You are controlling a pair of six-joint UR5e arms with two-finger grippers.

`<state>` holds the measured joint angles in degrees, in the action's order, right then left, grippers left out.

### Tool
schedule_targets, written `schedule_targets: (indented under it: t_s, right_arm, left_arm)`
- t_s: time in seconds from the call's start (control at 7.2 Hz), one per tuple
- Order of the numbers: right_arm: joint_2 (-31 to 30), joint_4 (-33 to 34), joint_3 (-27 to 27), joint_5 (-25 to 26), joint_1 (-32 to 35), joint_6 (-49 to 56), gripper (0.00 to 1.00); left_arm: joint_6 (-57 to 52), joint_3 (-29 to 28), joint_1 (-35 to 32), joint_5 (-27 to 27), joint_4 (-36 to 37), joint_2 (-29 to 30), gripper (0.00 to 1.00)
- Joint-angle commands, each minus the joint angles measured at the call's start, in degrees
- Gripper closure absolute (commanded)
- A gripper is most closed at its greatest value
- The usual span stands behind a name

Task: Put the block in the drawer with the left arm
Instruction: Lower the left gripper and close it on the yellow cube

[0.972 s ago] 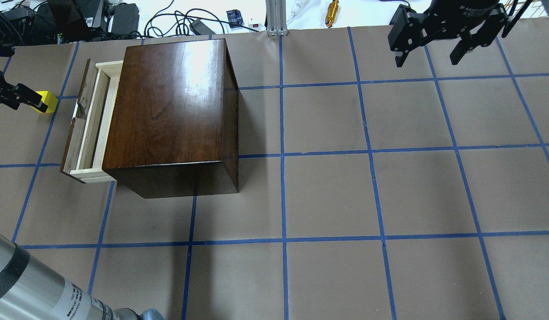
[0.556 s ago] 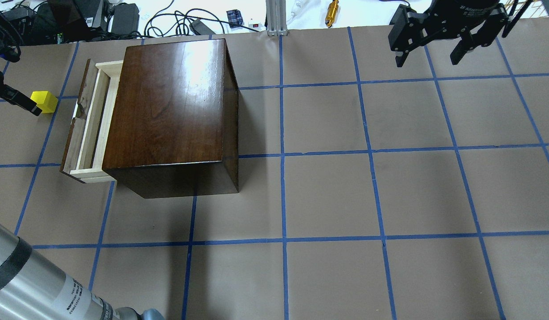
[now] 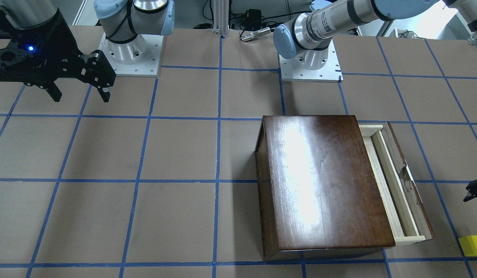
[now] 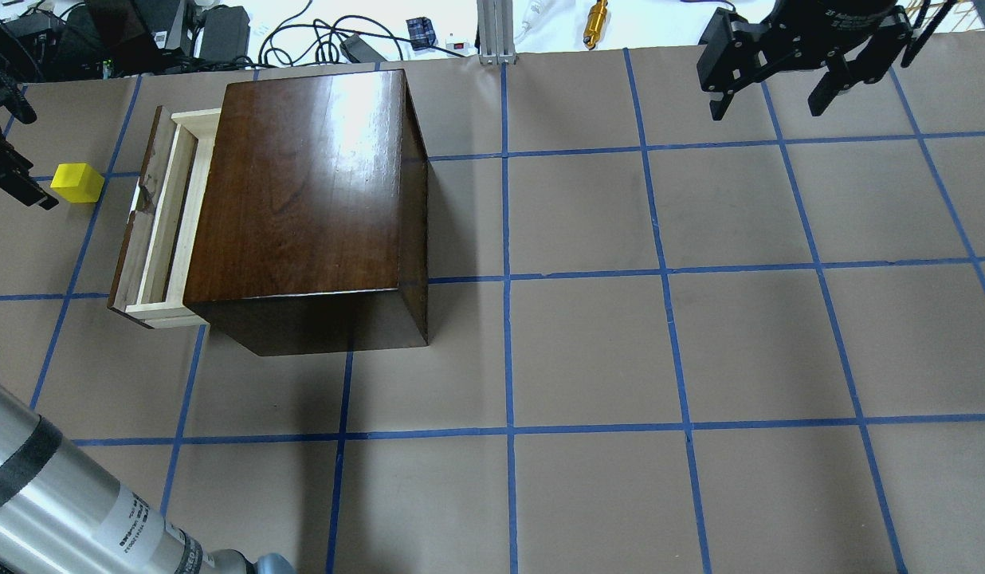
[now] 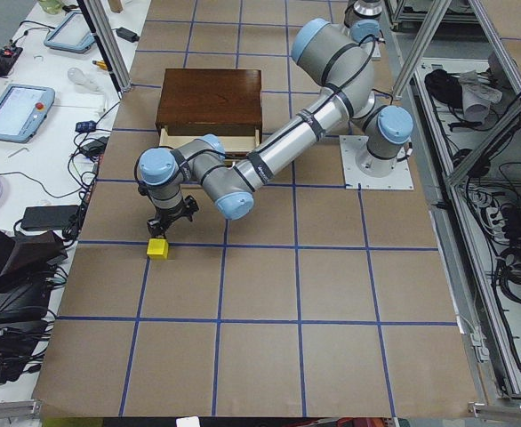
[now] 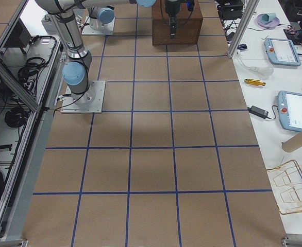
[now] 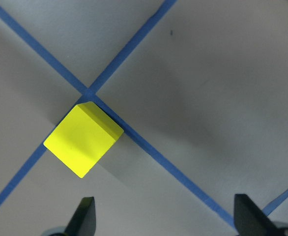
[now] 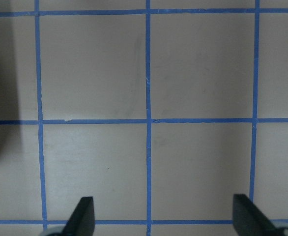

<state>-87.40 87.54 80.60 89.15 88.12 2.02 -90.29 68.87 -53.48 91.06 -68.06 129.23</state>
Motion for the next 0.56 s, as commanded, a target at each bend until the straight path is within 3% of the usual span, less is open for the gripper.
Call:
schedule_targets:
  t_s: [0.0, 0.42]
  right_arm:
    - [0.04, 0.00, 0.00, 0.06, 0.04, 0.00, 0.00]
    - [-0.05, 0.00, 0.00, 0.06, -0.05, 0.00, 0.00]
  left_arm:
    - [-12.83, -1.79, 0.13, 1.75, 0.12, 1.63, 0.00]
    - [-22.89, -8.64, -0.04, 0.61, 0.04, 6.89, 0.07]
